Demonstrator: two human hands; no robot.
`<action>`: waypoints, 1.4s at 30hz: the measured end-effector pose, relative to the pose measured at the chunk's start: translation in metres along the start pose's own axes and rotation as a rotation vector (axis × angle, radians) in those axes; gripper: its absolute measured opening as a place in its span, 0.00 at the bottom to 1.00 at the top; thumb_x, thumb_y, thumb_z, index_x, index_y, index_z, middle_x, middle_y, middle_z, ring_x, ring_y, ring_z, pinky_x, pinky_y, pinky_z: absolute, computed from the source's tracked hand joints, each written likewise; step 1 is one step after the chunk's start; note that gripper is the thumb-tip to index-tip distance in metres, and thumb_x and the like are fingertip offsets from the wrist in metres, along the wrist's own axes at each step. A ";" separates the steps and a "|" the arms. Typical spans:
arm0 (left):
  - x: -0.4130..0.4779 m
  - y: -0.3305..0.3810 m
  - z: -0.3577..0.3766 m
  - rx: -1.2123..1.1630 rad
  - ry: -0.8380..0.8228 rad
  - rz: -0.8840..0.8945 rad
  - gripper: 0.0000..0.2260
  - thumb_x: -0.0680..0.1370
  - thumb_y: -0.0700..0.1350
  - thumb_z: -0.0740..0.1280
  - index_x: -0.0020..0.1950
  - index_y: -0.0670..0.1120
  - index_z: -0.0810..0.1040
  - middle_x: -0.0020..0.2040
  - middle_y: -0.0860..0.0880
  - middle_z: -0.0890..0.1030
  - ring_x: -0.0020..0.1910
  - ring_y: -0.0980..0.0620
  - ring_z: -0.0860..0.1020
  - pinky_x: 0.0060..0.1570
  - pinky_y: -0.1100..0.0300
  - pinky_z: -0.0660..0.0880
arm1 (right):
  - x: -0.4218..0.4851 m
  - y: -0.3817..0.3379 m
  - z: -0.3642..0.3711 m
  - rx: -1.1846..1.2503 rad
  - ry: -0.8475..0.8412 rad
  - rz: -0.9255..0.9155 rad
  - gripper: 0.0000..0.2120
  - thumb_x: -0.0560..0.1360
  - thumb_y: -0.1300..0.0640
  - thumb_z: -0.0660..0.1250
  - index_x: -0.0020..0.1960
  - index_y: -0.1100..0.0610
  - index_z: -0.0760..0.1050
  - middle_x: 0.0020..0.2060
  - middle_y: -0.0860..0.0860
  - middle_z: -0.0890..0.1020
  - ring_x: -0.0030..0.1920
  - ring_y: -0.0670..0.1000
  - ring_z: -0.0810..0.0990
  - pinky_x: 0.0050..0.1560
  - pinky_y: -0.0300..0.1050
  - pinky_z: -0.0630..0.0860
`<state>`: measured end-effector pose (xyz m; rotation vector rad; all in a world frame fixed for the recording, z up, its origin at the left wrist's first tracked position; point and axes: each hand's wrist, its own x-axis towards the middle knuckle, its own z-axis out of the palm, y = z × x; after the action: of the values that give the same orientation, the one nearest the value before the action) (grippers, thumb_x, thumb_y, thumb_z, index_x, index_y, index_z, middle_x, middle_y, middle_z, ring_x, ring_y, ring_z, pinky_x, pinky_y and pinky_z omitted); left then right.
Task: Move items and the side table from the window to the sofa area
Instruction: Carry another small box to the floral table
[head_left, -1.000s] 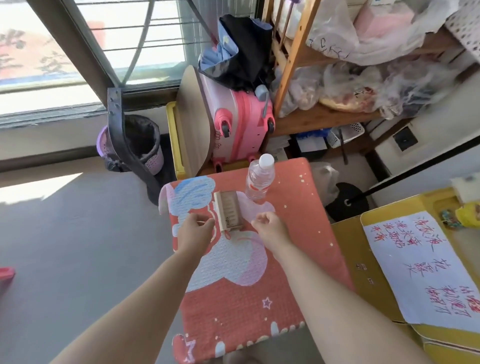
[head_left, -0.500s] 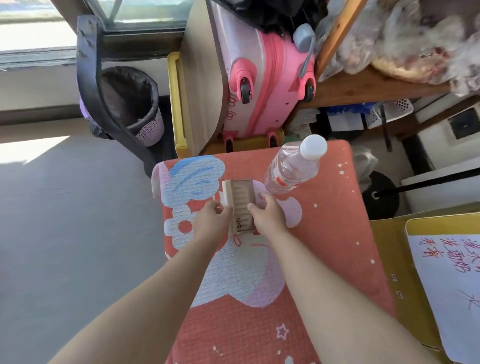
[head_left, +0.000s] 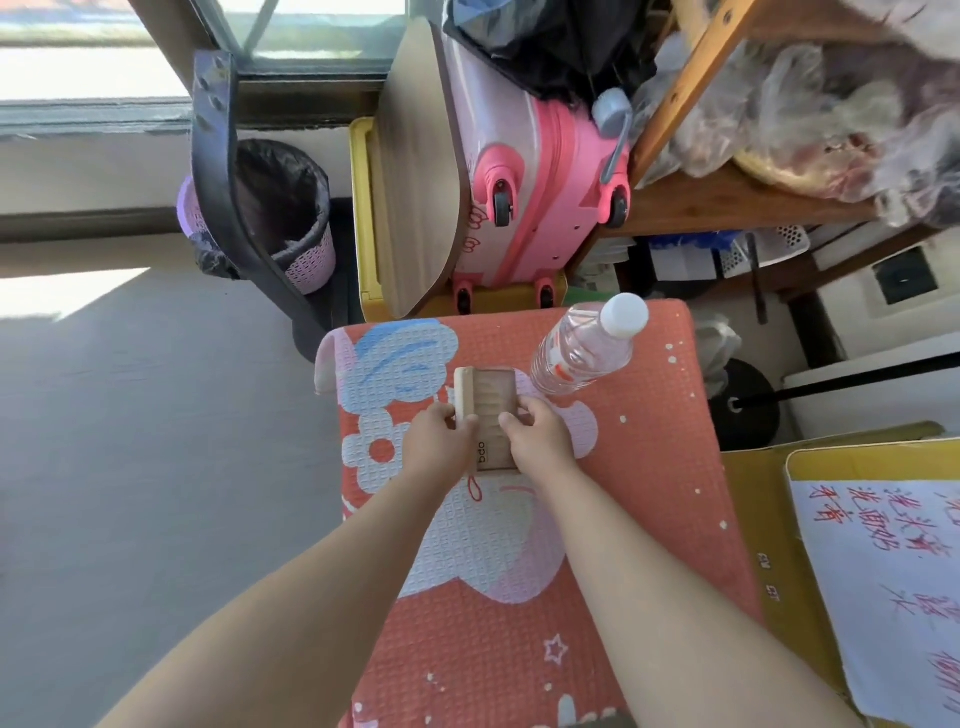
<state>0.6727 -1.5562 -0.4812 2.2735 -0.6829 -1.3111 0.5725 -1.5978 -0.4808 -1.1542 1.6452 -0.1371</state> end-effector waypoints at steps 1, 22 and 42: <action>-0.006 0.004 -0.005 -0.015 0.001 0.002 0.13 0.78 0.47 0.62 0.57 0.41 0.77 0.50 0.46 0.79 0.45 0.49 0.75 0.42 0.58 0.70 | -0.008 -0.005 -0.003 0.006 -0.004 -0.005 0.17 0.76 0.57 0.62 0.65 0.55 0.72 0.58 0.53 0.78 0.56 0.55 0.78 0.59 0.54 0.75; -0.171 0.041 -0.179 -0.338 0.214 0.082 0.13 0.75 0.51 0.67 0.53 0.44 0.78 0.48 0.44 0.83 0.48 0.45 0.82 0.50 0.47 0.80 | -0.204 -0.149 -0.018 -0.063 -0.097 -0.417 0.19 0.74 0.57 0.66 0.64 0.59 0.73 0.59 0.56 0.79 0.58 0.56 0.78 0.60 0.56 0.76; -0.316 -0.138 -0.298 -0.855 0.775 -0.096 0.12 0.75 0.44 0.67 0.54 0.39 0.80 0.51 0.40 0.83 0.50 0.41 0.82 0.49 0.46 0.81 | -0.366 -0.168 0.171 -0.357 -0.610 -0.713 0.16 0.74 0.58 0.66 0.62 0.56 0.75 0.55 0.55 0.80 0.53 0.55 0.80 0.53 0.52 0.80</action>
<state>0.8262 -1.2215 -0.2124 1.8333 0.2344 -0.4783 0.7956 -1.3432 -0.2034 -1.8059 0.6890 0.0626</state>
